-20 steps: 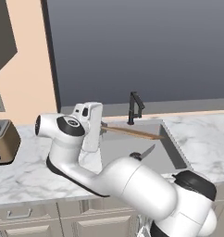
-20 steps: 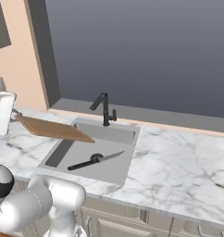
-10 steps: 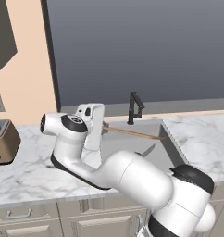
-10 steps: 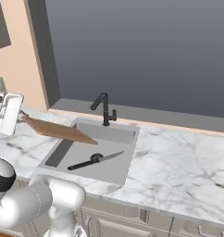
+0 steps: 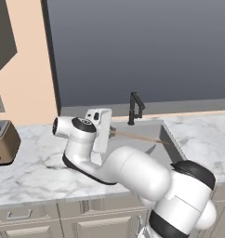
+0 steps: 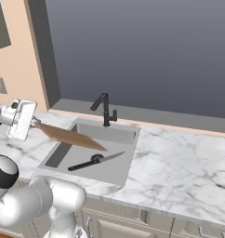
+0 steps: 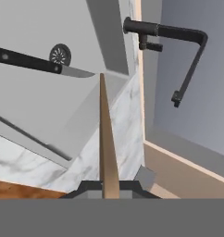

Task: Move the cutting board and knife to the sink. Then move spray from the cabinet to the counter.

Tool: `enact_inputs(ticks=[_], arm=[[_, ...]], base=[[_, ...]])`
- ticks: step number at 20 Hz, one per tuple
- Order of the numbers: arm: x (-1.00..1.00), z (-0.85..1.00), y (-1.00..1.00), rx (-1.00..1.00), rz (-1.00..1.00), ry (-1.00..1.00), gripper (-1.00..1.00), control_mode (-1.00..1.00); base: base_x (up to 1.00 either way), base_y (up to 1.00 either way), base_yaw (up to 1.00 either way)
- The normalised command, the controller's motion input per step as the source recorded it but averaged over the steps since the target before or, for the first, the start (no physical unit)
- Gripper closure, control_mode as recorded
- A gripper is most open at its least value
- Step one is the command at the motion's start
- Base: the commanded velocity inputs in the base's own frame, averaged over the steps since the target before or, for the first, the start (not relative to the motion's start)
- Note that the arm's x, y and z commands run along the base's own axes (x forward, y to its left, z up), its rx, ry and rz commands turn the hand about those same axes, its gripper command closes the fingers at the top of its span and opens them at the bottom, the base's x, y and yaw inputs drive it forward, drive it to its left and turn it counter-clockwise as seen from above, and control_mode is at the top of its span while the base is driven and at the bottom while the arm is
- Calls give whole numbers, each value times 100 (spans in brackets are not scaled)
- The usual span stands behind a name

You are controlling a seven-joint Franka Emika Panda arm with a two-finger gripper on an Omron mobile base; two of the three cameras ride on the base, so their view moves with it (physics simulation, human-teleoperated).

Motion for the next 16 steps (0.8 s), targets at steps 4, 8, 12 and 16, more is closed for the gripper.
enact_inputs(ticks=[4, 8, 12, 16], arm=[[42, -36, -34, 0, -2, 0, 100, -100], [41, -33, -29, 0, 0, 0, 100, -100], [39, -29, -16, 1, 0, 0, 100, -100], [37, -32, -9, 2, 0, 0, 100, -100]], base=[[0, 0, 0], [0, 0, 0], [0, 0, 0], [0, 0, 0]])
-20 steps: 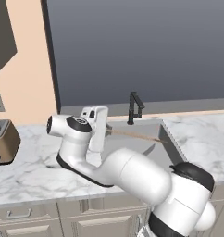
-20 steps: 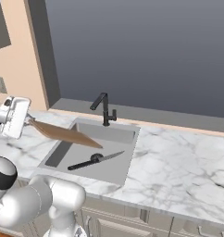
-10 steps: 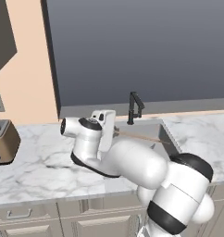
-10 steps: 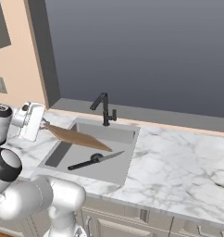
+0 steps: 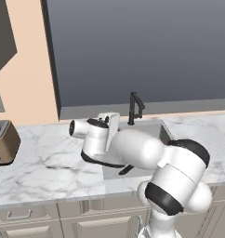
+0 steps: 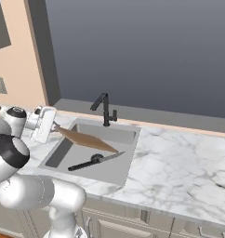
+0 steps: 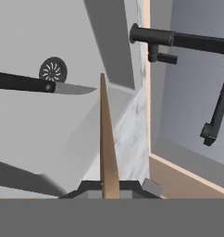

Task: Move the cutting board and knife to the sink. Then move spray from the cabinet to the counter.

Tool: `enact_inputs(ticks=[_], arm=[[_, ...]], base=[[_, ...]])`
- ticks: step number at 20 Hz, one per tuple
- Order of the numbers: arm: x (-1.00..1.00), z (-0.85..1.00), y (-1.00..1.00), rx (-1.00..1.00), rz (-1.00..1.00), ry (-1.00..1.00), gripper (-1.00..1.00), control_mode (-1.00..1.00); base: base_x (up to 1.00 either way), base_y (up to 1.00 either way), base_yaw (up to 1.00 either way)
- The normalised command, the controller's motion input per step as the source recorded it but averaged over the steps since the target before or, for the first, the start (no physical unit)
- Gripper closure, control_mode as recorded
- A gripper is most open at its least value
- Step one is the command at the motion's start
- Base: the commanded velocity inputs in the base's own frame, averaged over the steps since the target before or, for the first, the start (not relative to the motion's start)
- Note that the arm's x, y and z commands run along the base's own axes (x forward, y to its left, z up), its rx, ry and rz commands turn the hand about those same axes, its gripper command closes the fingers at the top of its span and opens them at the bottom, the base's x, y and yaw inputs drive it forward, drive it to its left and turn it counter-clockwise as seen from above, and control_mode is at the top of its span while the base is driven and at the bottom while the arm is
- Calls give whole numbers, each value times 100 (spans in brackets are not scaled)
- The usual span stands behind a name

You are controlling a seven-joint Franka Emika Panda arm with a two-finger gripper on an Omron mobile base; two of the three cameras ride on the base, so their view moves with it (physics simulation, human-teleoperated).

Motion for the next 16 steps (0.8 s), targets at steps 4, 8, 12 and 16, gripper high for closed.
enact_inputs(ticks=[4, 8, 12, 16], arm=[[34, -39, -1, 1, 0, 0, 100, -100], [24, -46, 0, 2, 0, 0, 100, -100], [15, -39, 0, 8, 0, 0, 100, -100], [14, -41, -2, 9, 0, 0, 100, -100]], base=[[0, 0, 0], [0, 0, 0], [0, 0, 0], [0, 0, 0]])
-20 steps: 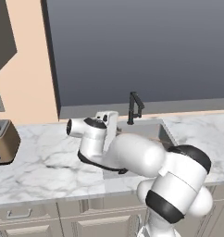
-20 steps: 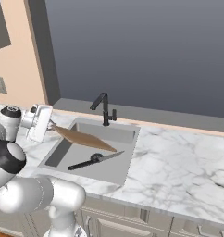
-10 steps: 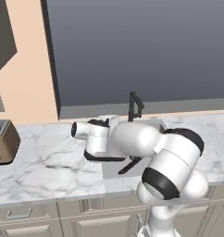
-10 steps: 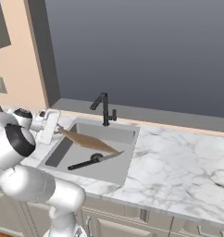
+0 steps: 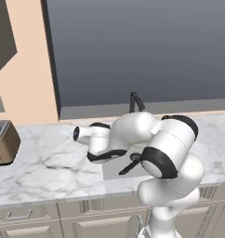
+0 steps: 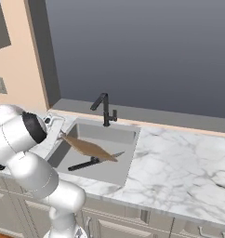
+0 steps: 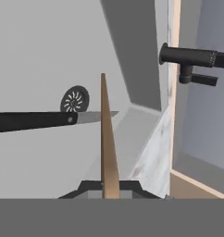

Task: Move the cutting board and knife to the sink. Then move spray from the cabinet to the counter.

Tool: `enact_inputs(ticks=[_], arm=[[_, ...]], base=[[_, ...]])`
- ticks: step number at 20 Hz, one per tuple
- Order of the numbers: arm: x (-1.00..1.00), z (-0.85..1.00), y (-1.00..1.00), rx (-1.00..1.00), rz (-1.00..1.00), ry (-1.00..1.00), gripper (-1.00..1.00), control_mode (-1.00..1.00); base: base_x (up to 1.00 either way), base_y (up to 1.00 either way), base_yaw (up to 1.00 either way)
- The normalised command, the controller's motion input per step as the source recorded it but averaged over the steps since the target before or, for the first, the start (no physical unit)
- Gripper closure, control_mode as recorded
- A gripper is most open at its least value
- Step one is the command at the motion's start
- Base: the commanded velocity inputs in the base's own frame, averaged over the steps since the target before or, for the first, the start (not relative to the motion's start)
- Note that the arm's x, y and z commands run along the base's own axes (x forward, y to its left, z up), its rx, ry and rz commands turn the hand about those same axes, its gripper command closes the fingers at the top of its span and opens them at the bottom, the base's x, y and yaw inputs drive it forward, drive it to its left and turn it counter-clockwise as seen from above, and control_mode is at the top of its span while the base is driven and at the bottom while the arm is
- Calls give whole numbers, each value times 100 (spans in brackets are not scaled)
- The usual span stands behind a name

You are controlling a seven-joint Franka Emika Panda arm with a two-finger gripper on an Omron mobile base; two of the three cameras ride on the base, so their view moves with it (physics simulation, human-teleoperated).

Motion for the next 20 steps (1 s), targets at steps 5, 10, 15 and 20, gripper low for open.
enact_inputs(ticks=[5, 10, 15, 20], arm=[[16, -47, -2, 9, 0, 0, 100, -100], [15, -50, -3, 9, 0, 0, 100, -100], [17, -50, -7, 9, 0, 0, 100, -100], [15, -44, -2, 9, 0, 0, -100, -100]], base=[[0, 0, 0], [0, 0, 0], [0, 0, 0], [0, 0, 0]])
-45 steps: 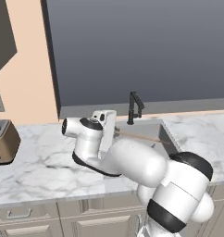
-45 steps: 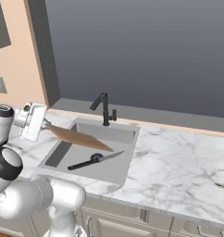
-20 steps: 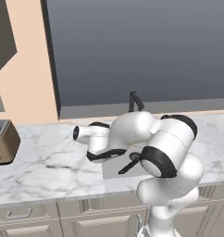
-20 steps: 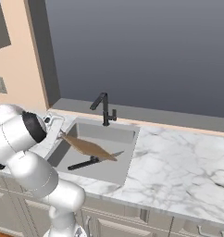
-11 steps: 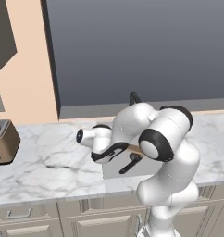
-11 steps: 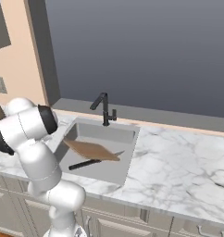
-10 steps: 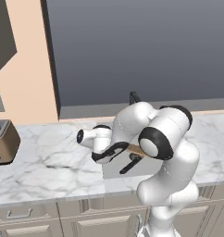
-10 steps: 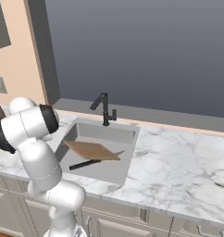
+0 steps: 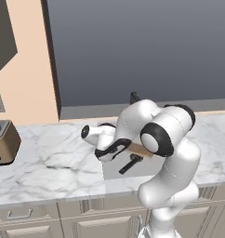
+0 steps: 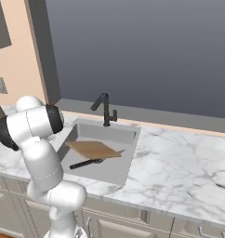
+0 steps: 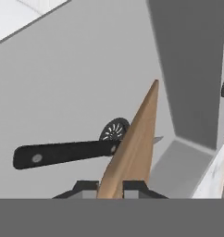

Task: Move the cutting board and knife to the sink. Then move spray from the cabinet to the counter.

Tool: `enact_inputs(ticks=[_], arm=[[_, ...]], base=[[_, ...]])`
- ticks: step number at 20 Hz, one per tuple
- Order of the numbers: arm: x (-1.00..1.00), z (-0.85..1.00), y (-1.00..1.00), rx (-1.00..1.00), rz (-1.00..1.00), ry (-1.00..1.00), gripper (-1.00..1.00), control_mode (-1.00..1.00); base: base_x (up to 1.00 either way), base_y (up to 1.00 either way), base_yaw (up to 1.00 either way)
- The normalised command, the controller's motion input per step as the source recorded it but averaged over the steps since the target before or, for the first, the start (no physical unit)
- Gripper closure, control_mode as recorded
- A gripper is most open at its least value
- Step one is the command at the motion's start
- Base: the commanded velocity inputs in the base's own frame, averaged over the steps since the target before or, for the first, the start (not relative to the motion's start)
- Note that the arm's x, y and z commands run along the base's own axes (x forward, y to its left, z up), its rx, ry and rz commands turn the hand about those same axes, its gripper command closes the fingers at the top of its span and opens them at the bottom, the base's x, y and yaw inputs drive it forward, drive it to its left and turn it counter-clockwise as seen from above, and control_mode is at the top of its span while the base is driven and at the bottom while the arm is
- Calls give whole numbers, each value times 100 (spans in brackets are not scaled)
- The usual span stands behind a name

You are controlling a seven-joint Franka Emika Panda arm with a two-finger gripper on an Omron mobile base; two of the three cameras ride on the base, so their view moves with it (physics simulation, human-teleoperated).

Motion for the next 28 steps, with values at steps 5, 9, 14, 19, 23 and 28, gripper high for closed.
enact_inputs(ticks=[5, 9, 14, 19, 23, 28], arm=[[-6, -16, -7, 12, 0, 0, -100, -100], [-27, 5, 0, 11, -4, 0, -100, -100], [-36, 27, 0, 10, -5, -2, -100, -100], [-43, 42, 0, 9, -5, -3, -100, -100], [-42, 40, 2, 7, -5, -3, -100, -100], [-40, 58, 10, 8, -3, -8, -100, -100]], base=[[0, 0, 0], [0, 0, 0], [0, 0, 0], [0, 0, 0], [0, 0, 0], [0, 0, 0]])
